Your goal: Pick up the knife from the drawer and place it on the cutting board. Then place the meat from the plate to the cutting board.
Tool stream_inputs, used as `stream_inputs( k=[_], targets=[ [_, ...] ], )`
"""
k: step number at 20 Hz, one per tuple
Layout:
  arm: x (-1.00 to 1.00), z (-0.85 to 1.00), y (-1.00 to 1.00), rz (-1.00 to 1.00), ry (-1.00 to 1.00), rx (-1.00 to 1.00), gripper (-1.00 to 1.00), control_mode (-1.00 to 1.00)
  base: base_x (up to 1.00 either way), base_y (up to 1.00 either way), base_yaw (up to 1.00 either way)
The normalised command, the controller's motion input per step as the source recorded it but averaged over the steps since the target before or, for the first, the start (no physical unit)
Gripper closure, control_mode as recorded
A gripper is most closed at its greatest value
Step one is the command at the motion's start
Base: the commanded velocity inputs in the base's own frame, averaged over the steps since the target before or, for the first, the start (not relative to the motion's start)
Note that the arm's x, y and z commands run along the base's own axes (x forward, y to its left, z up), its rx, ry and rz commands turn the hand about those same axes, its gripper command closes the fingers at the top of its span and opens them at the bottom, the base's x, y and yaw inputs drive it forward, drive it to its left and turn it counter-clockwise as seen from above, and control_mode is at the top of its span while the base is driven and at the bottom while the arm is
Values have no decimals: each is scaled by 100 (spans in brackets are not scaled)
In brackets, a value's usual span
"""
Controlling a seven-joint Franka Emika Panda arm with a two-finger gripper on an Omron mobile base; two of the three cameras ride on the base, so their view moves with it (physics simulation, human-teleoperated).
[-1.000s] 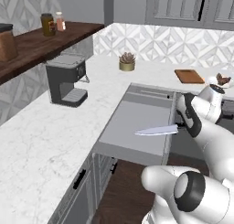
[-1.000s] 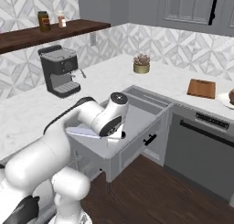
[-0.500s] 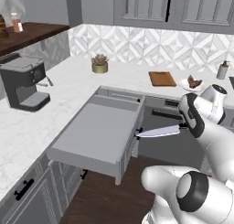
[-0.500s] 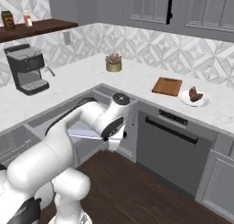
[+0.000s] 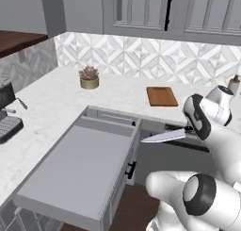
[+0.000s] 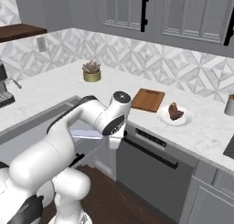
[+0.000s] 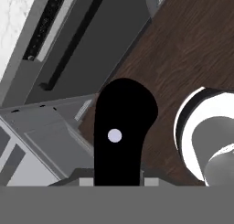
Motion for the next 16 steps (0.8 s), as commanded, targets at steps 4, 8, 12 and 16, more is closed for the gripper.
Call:
stream_inputs(
  k=[4,8,12,16],
  targets=[
    [0,0,0,0,0,0,100,100,77,-18,0],
    [0,0,0,0,0,0,100,100,81,-5,0],
    [0,0,0,0,0,0,100,100,61,0,0],
    [0,0,0,0,0,0,100,100,43,-16,0]
  ],
)
